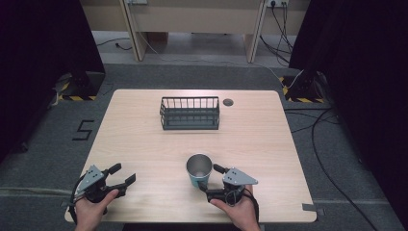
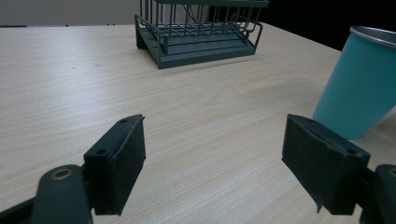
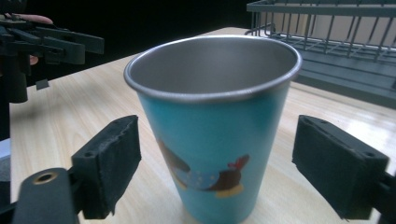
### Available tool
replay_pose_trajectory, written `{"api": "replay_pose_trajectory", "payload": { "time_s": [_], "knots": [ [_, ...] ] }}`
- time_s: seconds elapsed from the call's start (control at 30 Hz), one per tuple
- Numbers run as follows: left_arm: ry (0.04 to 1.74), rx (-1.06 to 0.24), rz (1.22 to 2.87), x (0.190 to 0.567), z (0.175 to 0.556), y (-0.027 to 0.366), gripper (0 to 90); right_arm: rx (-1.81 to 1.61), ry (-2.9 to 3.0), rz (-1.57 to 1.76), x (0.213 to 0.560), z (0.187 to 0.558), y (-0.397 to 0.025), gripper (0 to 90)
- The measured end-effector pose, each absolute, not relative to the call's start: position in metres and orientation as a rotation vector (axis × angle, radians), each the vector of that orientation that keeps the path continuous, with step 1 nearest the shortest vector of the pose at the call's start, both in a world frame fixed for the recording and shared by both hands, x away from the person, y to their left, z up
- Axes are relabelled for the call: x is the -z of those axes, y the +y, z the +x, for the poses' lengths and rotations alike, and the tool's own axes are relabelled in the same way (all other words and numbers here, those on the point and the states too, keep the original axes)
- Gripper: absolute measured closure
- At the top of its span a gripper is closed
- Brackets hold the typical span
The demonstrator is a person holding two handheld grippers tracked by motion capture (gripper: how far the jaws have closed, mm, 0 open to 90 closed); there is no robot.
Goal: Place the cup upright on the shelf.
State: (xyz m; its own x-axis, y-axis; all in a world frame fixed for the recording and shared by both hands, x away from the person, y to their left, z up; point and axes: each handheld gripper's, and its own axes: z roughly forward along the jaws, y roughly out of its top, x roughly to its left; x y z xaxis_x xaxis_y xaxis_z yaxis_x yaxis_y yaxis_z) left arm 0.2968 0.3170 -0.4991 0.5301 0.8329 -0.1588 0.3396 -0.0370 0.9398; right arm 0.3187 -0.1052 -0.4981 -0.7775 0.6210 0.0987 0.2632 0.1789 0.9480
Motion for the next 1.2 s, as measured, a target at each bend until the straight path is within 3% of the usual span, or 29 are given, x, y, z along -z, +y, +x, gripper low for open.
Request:
{"api": "replay_pose_trajectory", "payload": {
  "time_s": [0.57, 1.2],
  "knots": [
    [1.012, -0.525, 1.626, 0.5, 0.297, 0.316, 21.2, -1.631, 2.151, 0.807, 0.501, 0.337, -0.079, 14.7],
    [1.011, -0.523, 1.624, 0.5, 0.297, 0.317, 21.5, -1.721, 2.084, 0.808, 0.496, 0.337, -0.077, 15.5]
  ]
}}
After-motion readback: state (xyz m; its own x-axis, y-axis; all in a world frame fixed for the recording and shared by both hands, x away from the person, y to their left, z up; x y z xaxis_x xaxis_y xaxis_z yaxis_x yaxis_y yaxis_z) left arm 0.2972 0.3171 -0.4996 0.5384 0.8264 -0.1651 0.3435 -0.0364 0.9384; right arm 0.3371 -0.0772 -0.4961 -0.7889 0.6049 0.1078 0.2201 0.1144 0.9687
